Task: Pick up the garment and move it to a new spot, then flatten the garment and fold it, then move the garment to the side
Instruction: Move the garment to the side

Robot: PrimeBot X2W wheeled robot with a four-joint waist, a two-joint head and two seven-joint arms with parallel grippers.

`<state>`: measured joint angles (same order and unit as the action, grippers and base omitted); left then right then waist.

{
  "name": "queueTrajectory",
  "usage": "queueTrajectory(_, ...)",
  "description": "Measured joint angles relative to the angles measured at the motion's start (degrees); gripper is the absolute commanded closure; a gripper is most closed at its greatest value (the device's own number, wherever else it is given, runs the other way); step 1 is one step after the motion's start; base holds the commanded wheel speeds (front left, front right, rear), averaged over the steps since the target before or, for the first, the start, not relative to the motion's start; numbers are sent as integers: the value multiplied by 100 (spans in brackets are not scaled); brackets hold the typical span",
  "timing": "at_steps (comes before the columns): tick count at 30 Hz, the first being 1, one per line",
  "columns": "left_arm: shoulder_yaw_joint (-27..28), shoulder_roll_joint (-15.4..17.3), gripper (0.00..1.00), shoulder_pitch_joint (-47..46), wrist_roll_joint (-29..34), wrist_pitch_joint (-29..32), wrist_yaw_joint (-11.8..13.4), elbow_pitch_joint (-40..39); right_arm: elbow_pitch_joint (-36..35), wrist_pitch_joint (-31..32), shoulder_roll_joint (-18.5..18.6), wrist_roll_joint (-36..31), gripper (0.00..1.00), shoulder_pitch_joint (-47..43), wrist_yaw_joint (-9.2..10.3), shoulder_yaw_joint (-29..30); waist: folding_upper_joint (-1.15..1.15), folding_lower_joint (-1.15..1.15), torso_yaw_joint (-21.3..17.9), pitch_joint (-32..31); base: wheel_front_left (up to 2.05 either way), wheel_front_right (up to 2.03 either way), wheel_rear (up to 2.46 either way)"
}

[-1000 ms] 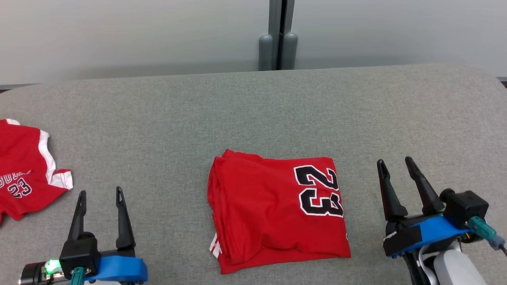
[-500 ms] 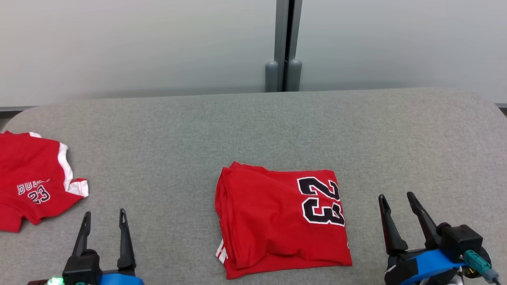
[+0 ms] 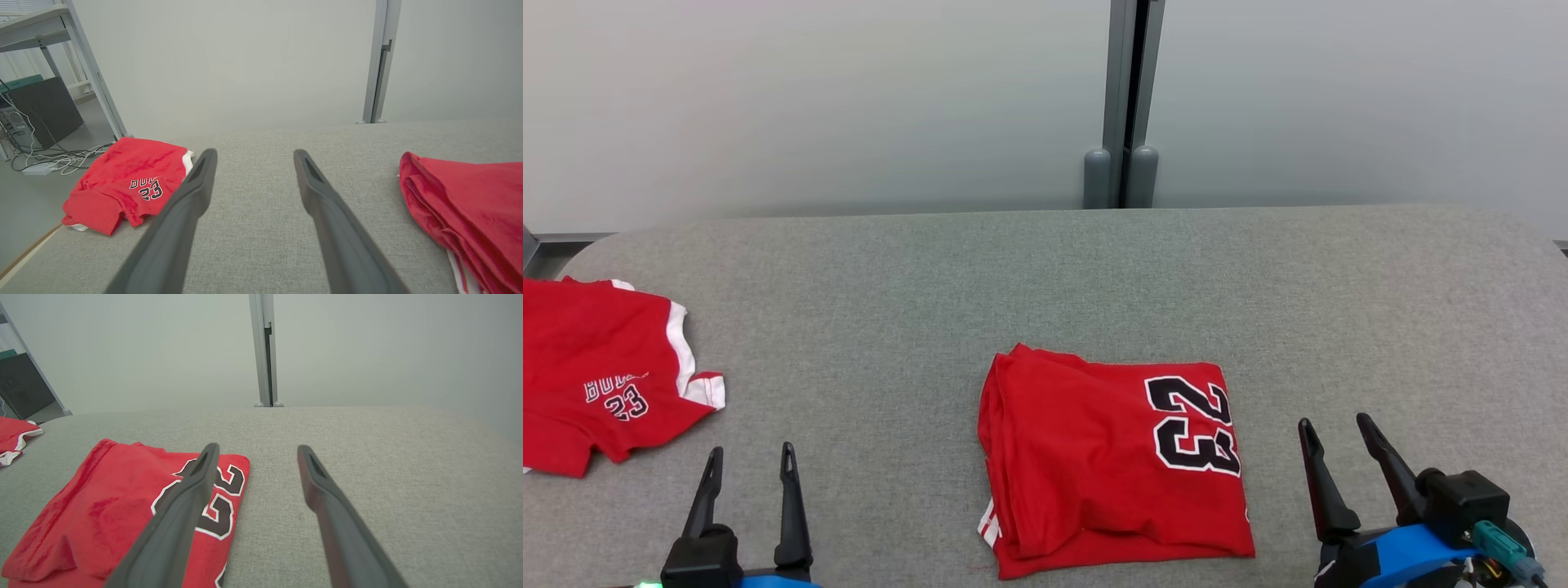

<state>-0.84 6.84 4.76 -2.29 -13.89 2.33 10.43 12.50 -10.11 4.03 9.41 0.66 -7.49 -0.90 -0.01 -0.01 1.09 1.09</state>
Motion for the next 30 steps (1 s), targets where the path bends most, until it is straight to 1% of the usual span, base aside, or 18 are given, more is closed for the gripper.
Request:
queueTrajectory(15,-7,76,0,68,-119,20,16,52,-79,156,-52,-21,0,-90,0,5,1,0,-15,11,0,0,0)
queueTrajectory(22,-20,79,0,69,-159,70,77,-25,-65,233,-66,-25,0,-67,0,-89,1,0,-45,34,0,0,0)
queueTrajectory(26,-52,66,0,62,-176,96,115,-94,-62,303,-74,-29,0,349,0,-287,1,1,-65,129,0,0,0)
queueTrajectory(30,-98,90,0,-78,-187,93,105,-87,92,533,-30,-63,0,914,0,-498,1,1,-43,257,0,0,0)
